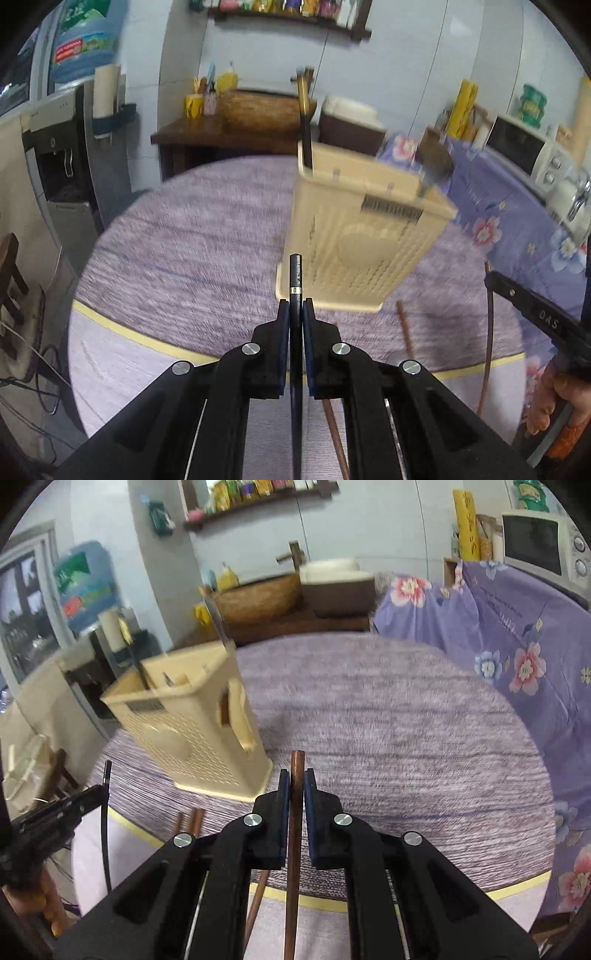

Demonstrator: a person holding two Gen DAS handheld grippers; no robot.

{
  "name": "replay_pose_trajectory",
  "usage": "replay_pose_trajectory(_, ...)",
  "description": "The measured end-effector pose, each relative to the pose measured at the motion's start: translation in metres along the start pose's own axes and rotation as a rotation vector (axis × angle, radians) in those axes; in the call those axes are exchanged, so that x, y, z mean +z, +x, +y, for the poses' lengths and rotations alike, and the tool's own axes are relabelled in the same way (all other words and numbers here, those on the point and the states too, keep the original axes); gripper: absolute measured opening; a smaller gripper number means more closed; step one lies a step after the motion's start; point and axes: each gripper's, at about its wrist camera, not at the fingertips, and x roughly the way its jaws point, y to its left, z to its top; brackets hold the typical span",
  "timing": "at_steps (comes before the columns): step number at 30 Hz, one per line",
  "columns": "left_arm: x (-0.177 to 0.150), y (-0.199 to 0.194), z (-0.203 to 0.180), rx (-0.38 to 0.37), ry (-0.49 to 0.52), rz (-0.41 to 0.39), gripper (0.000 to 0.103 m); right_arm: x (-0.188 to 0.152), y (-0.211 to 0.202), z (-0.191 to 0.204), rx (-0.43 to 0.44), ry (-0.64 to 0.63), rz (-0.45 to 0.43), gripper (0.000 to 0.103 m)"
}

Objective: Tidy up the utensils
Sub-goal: 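Close both tools on their chopsticks and lift them toward the holder, then lower both chopsticks into the beige holder and open both tools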

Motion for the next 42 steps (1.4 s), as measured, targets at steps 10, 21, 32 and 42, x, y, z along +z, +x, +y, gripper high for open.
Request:
replay_pose_trajectory(10,0.030,-0.051,0.010,0.008,0.012,-0.140,0.008,0.020,-0.063,-0.005,0.004,-0.035,-0.104,0.009)
replay_pose_trajectory(21,0.044,-0.071,0.024,-0.013,-0.002,-0.178,0.008,0.030,-0.090,-0.006,0.005,-0.072,-0.160,0.009)
replay_pose_trajectory(32,0.133,-0.127,0.006,-0.012,0.023,-0.361,0.008,0.132,-0.129,0.025,0.025,-0.108,-0.325,0.009)
replay_pose_trajectory(42,0.177,-0.097,-0.027,-0.035,-0.008,-0.445,0.008,0.176,-0.115,0.082,0.093,-0.101,-0.458,0.009)
